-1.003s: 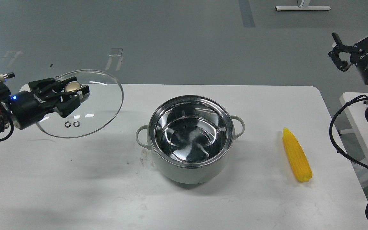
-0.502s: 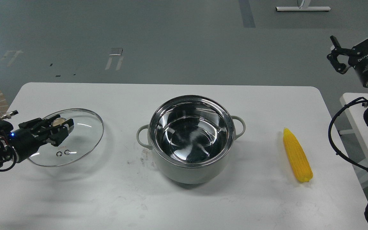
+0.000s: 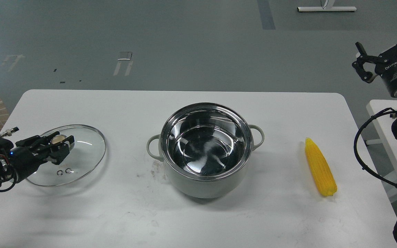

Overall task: Open pot and put corn in
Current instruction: 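Lower the lid onto the table beside the pot and release it, then reach the right gripper to the yellow corn cob and grasp it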

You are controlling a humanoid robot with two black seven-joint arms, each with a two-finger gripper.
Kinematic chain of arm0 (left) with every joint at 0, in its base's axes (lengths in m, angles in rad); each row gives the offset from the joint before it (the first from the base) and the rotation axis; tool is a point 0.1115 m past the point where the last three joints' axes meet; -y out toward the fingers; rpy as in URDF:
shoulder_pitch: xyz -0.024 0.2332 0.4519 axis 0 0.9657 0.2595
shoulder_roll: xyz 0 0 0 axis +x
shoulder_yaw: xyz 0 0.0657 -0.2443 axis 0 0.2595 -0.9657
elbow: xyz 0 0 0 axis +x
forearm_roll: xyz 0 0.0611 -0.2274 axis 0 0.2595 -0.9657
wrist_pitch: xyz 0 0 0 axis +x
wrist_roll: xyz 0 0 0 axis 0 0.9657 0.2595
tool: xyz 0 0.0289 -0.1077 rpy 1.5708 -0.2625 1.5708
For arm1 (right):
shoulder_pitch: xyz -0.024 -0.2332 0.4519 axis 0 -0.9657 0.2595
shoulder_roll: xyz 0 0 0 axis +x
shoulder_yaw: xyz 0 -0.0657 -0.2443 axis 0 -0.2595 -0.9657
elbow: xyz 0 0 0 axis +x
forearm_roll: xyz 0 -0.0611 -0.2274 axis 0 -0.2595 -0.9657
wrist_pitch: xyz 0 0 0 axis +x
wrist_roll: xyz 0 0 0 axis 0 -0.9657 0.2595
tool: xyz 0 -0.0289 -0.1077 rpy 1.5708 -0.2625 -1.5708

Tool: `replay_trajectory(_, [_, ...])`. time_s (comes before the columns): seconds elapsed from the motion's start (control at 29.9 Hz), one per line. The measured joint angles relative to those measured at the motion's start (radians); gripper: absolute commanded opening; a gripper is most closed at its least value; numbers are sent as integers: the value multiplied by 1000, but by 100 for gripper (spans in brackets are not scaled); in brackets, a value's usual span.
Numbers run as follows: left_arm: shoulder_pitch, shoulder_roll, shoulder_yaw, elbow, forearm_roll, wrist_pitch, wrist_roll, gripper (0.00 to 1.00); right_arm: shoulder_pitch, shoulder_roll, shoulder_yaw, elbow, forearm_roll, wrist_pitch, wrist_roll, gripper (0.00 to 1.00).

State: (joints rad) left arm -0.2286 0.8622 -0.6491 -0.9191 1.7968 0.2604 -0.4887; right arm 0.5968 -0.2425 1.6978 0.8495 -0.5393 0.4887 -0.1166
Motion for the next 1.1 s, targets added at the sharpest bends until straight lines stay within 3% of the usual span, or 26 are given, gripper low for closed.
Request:
replay_trajectory(0.07, [0,0,10,0,-2,9,0,66,-13,0,-5,16,0,0,0,100])
replay_trajectory(0.3, [-1,-7,15,0,-2,15,0,69,-53,0,-7,67,0,0,0,100])
replay_trajectory(0.57, [-34,-5,-2,0,-48,17,0,91,-59,-10,-8,71,-5,0,-1,100])
replay_trajectory(0.8, [-234,-13,-5,-15,-413,-2,0,96,-69,-115,-88,120,-45,0,-2,100])
replay_trajectory(1.1, [-528,-134,-9,-9,-985,-193,0,98,-96,-325,-268,311,-197,0,-5,100])
